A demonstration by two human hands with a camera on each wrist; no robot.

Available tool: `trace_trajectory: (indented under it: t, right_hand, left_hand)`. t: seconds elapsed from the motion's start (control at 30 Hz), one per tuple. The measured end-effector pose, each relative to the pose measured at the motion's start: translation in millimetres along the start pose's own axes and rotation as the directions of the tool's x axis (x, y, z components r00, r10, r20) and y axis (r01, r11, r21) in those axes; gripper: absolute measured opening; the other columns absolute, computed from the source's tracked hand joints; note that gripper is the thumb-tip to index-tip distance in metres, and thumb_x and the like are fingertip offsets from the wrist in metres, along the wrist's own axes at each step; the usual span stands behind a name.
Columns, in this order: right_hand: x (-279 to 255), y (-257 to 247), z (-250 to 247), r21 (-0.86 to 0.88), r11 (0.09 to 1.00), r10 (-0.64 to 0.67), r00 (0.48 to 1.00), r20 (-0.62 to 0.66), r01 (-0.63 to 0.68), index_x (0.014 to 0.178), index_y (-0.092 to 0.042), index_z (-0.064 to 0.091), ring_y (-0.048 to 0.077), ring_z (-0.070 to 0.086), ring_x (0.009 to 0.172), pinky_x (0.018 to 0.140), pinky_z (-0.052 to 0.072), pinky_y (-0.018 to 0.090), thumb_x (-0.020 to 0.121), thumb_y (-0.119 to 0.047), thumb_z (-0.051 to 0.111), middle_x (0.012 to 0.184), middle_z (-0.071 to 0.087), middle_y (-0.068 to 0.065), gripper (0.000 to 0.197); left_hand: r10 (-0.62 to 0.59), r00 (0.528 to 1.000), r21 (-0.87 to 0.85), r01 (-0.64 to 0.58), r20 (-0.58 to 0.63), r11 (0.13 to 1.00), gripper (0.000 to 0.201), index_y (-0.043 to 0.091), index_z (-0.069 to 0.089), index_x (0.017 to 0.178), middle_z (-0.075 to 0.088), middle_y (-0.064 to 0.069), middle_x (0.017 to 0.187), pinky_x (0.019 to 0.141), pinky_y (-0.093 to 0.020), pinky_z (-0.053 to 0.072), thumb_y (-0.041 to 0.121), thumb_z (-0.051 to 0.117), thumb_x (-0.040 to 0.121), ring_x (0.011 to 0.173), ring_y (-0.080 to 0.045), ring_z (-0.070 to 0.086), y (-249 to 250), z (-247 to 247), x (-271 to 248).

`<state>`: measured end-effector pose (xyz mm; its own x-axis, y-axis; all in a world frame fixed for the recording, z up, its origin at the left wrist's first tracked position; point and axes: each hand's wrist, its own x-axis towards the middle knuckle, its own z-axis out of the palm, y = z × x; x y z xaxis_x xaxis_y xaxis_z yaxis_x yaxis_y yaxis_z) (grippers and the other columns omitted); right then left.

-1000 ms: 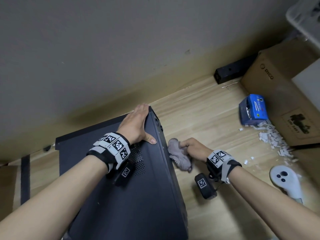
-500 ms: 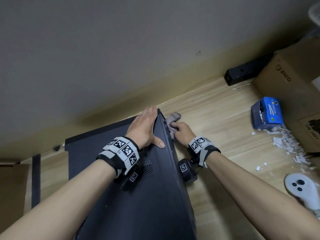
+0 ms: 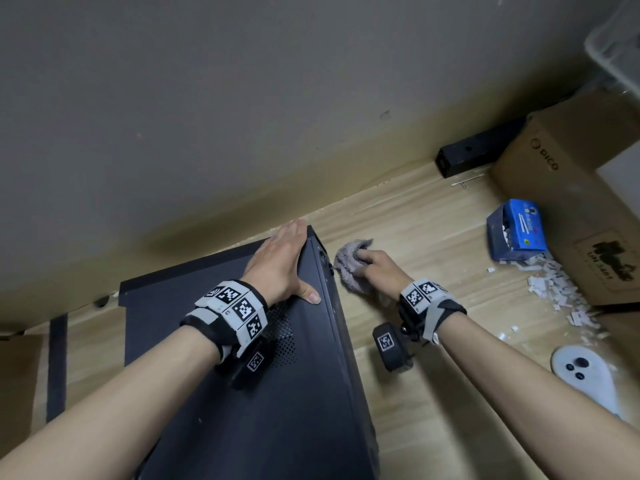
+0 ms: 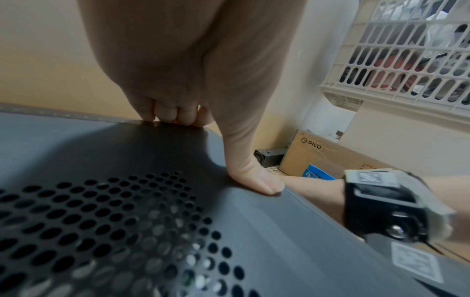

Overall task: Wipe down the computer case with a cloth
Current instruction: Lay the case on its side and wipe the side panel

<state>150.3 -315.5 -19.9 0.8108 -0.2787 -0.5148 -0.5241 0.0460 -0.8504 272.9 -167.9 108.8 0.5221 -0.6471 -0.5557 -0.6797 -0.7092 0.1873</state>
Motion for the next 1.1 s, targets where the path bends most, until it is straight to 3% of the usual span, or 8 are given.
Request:
trace_trajectory:
  t: [0.17, 0.33, 0.43, 0.5, 0.63, 0.77, 0.87, 1.1]
  right_hand:
    - [5.3, 3.4, 26.8, -0.262, 0.964, -0.050, 0.998, -0.032, 0.039, 0.052, -0.020, 0.049, 0.012, 0.048, 0.059, 0.060, 0.039, 0.024, 0.082, -0.009, 0.069, 0.056, 0.049, -0.008, 0.038]
    - [1.1, -4.1, -10.4, -0.152, 0.988, 0.023, 0.993, 0.118, -0.005, 0.048, -0.017, 0.058, 0.008, 0.056, 0.051, 0.052, 0.045, 0.021, 0.087, 0.003, 0.064, 0.053, 0.057, -0.010, 0.044]
    - [12.5, -1.1, -15.4, -0.028, 0.999, 0.041, 0.994, -0.097, -0.044, 0.083, -0.016, 0.076, 0.021, 0.074, 0.074, 0.070, 0.059, 0.034, 0.089, -0.005, 0.065, 0.082, 0.075, 0.004, 0.017]
    - [19.2, -1.1, -6.7, -0.024, 0.997, 0.075, 0.991, -0.113, -0.078, 0.087, -0.009, 0.073, 0.022, 0.073, 0.072, 0.069, 0.059, 0.034, 0.090, -0.011, 0.067, 0.082, 0.074, 0.007, 0.007]
    - [27.2, -3.7, 9.0, -0.091, 0.990, 0.101, 0.994, -0.049, -0.105, 0.061, -0.011, 0.059, 0.015, 0.046, 0.053, 0.058, 0.039, 0.025, 0.088, -0.022, 0.069, 0.057, 0.049, 0.003, 0.030]
    - [35.4, 0.5, 14.1, -0.228, 0.971, 0.042, 0.993, -0.110, -0.066, 0.051, -0.010, 0.044, 0.015, 0.034, 0.054, 0.056, 0.032, 0.023, 0.084, -0.017, 0.076, 0.053, 0.036, -0.004, 0.046]
    - [39.8, 0.5, 19.3, -0.292, 0.954, 0.029, 0.988, -0.154, -0.074, 0.049, -0.015, 0.051, 0.012, 0.045, 0.054, 0.059, 0.039, 0.020, 0.081, -0.014, 0.078, 0.051, 0.047, -0.009, 0.042]
    - [41.1, -13.1, 23.2, -0.425, 0.899, 0.031, 0.985, -0.172, -0.102, 0.067, -0.010, 0.075, 0.019, 0.068, 0.075, 0.072, 0.056, 0.025, 0.076, 0.001, 0.064, 0.072, 0.073, 0.004, 0.018]
  left_hand:
    - [-0.006, 1.000, -0.002, 0.006, 0.000, 1.000, 0.146, 0.012, -0.005, 0.156, -0.004, -0.005, 0.164, 0.123, -0.034, 0.006, 0.049, 0.090, 0.051, 0.151, -0.018, -0.004, -0.9, 0.9, 0.8]
    - [-0.001, 1.000, -0.015, 0.001, 0.003, 1.000, 0.145, 0.012, -0.005, 0.156, -0.004, -0.005, 0.164, 0.123, -0.035, 0.005, 0.048, 0.090, 0.052, 0.151, -0.017, -0.005, -1.6, 1.0, 1.6]
    - [0.005, 1.000, -0.015, -0.005, 0.006, 1.000, 0.144, 0.012, -0.005, 0.156, -0.005, -0.004, 0.164, 0.123, -0.034, 0.005, 0.048, 0.090, 0.053, 0.151, -0.017, -0.005, -2.0, 0.5, 0.8]
    - [0.007, 1.000, -0.013, -0.007, 0.005, 1.000, 0.144, 0.013, -0.005, 0.156, -0.005, -0.004, 0.164, 0.123, -0.034, 0.004, 0.048, 0.090, 0.054, 0.151, -0.016, -0.005, -2.3, 0.5, 0.8]
    - [0.014, 1.000, -0.001, -0.014, 0.003, 1.000, 0.144, 0.013, -0.005, 0.156, -0.005, -0.004, 0.164, 0.123, -0.035, 0.005, 0.049, 0.089, 0.053, 0.151, -0.016, -0.005, -3.0, 1.2, 2.1]
    - [0.016, 1.000, 0.002, -0.016, 0.001, 1.000, 0.146, 0.013, -0.006, 0.156, -0.005, -0.004, 0.164, 0.123, -0.035, 0.006, 0.050, 0.089, 0.052, 0.151, -0.016, -0.006, -4.2, 2.6, 3.2]
    - [0.018, 1.000, -0.007, -0.018, -0.002, 1.000, 0.146, 0.014, -0.006, 0.156, -0.005, -0.003, 0.164, 0.123, -0.035, 0.005, 0.051, 0.089, 0.051, 0.151, -0.016, -0.006, -5.6, 3.8, 3.9]
    - [0.021, 1.000, -0.003, -0.021, -0.003, 1.000, 0.147, 0.014, -0.006, 0.156, -0.006, -0.003, 0.164, 0.123, -0.034, 0.004, 0.050, 0.089, 0.051, 0.151, -0.016, -0.007, -5.7, 5.2, 6.1]
